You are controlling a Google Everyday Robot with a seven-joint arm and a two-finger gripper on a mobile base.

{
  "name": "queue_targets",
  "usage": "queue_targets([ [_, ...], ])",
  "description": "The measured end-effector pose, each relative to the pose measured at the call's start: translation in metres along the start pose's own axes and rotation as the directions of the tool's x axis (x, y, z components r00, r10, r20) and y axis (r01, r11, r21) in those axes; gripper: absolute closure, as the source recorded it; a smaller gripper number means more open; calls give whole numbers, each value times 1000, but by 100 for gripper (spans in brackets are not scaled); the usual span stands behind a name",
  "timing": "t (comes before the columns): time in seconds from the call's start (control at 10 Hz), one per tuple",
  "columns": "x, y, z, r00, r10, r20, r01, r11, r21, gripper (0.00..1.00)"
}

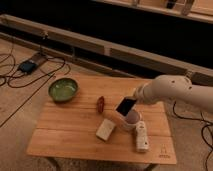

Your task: Place the eraser in the ceramic cup

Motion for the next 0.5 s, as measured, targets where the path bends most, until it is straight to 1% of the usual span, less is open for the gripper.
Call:
queue_targets([
  [0.2, -1, -10, -2, 999, -6, 51, 8, 999, -38, 100],
  [0.3, -3, -17, -3, 997, 2, 76, 2, 998, -58, 100],
  [0.5, -5, -24, -1, 995, 14, 94, -6, 997, -78, 100],
])
